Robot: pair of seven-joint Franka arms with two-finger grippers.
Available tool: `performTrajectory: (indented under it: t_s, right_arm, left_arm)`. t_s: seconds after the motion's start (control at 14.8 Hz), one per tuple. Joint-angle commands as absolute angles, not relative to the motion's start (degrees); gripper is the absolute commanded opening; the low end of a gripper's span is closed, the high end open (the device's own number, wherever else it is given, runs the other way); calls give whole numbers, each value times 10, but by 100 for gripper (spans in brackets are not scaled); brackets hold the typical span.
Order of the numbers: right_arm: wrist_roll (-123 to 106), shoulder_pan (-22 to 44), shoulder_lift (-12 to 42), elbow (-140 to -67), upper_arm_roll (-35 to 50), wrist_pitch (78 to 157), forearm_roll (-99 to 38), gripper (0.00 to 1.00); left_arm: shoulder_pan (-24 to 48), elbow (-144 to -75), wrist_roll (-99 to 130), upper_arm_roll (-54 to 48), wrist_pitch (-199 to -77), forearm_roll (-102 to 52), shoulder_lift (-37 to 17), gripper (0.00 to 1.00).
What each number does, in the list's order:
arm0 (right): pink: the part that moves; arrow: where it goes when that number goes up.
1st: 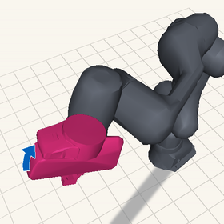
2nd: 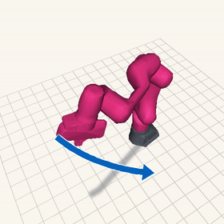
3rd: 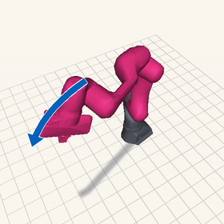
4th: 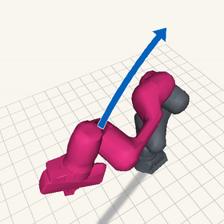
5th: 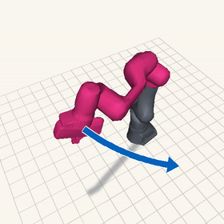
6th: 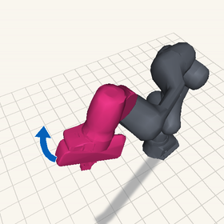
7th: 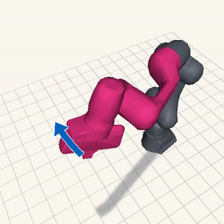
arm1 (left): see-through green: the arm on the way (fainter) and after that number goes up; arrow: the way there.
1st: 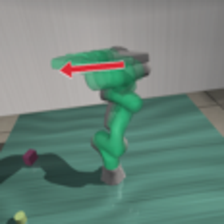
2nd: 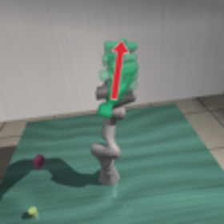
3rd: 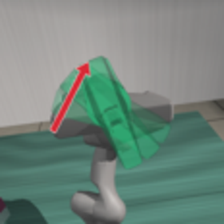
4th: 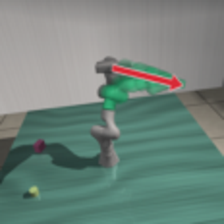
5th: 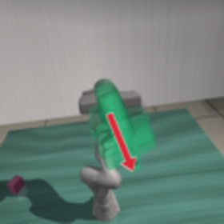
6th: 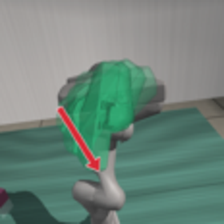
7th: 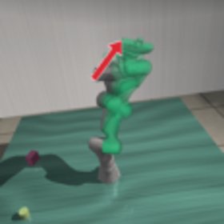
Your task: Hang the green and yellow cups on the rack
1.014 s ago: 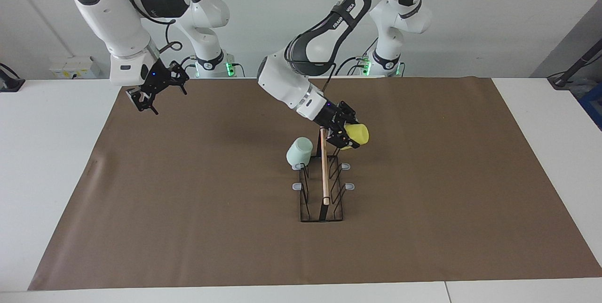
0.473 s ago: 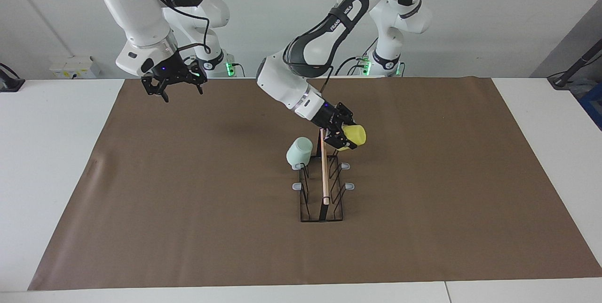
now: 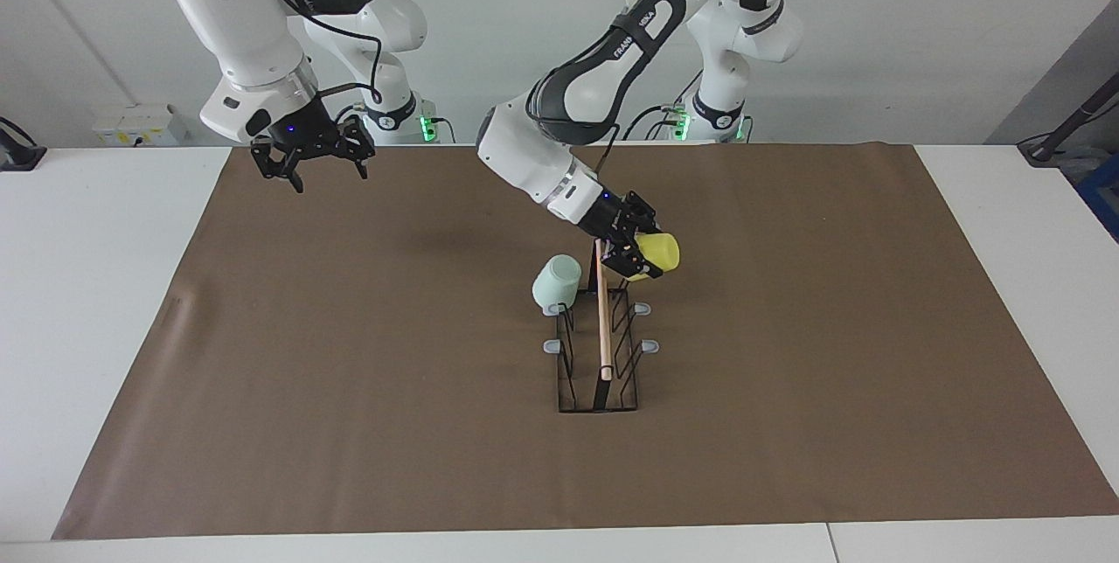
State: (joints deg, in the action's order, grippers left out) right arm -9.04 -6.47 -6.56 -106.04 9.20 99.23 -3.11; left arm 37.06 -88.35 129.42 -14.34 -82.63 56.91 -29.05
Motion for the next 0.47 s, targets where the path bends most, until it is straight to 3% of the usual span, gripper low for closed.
performTrajectory:
  t_s: [0.0, 0.41]
  right_arm:
    - [-77, -74, -42, -1052, 97, 1002, -33, 100]
    - [-50, -64, -12, -1030, 97, 1012, -20, 100]
  left_arm:
    - [395, -806, 1296, -127, -743, 589, -335, 0]
    - [399, -786, 1284, -126, -729, 611, -339, 0]
